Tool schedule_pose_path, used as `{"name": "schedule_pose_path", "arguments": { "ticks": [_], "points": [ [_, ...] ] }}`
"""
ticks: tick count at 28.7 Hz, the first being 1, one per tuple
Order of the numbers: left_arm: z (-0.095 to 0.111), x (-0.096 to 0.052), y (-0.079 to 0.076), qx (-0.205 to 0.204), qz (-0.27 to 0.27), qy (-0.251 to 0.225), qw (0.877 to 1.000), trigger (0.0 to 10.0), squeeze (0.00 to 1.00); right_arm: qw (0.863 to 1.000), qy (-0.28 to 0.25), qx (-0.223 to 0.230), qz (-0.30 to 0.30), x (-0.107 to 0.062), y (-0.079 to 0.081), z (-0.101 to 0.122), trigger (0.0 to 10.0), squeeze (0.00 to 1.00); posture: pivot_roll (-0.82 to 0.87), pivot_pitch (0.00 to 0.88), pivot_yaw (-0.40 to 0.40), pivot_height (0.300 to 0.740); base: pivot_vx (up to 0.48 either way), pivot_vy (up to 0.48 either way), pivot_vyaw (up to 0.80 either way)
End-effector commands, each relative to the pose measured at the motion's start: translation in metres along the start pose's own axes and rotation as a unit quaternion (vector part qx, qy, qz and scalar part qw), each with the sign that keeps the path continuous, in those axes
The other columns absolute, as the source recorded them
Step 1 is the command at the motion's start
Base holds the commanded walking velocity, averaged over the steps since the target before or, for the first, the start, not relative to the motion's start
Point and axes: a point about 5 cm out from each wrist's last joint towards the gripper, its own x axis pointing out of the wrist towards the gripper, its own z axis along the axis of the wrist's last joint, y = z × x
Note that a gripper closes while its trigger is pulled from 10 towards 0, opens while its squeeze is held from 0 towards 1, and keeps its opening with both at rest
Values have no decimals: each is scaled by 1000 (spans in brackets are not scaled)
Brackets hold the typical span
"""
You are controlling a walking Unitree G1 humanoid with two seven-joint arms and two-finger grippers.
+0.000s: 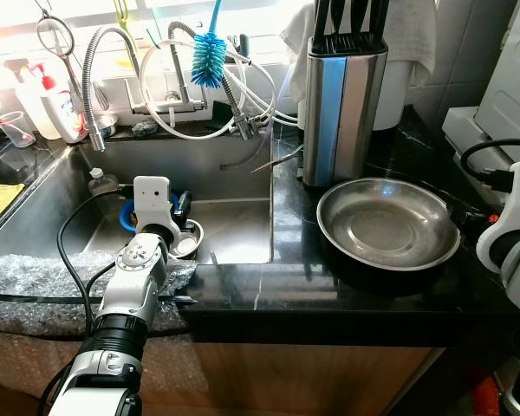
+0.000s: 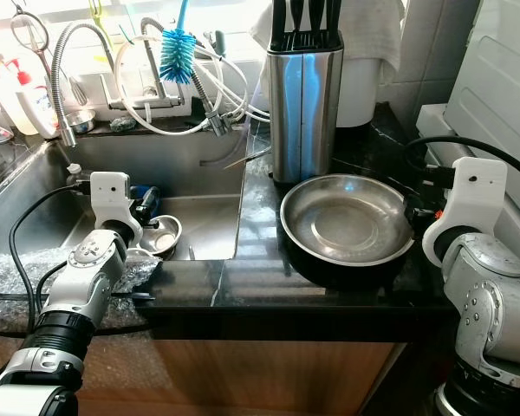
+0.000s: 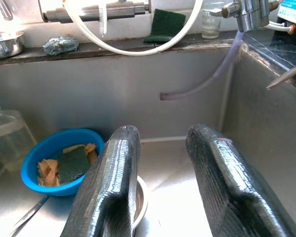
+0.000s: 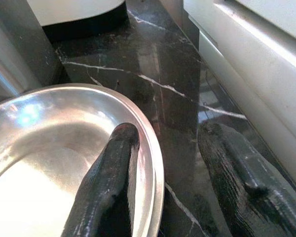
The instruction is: Kitchen organization
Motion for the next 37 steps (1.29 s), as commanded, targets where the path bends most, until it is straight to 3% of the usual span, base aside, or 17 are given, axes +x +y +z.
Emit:
{"name": "schedule_pose_path", "arguments": {
  "ticks": [1,36,37],
  "points": [
    [-3,-1,5,15,0,11,1000,10000,0,1000,7,4,10,1,4,-3,10000,0,-149,0,97,740,0,0,0],
    [-3,-2,-1,33,-29,22,999,10000,0,997,27,73,-8,14,18,-16,10000,0,-122,0,108,740,0,0,0],
    [-4,-2,-1,33,-29,24,999,10000,0,997,31,78,3,15,21,-17,7294,0,-120,0,104,740,0,0,0]
  ]
}}
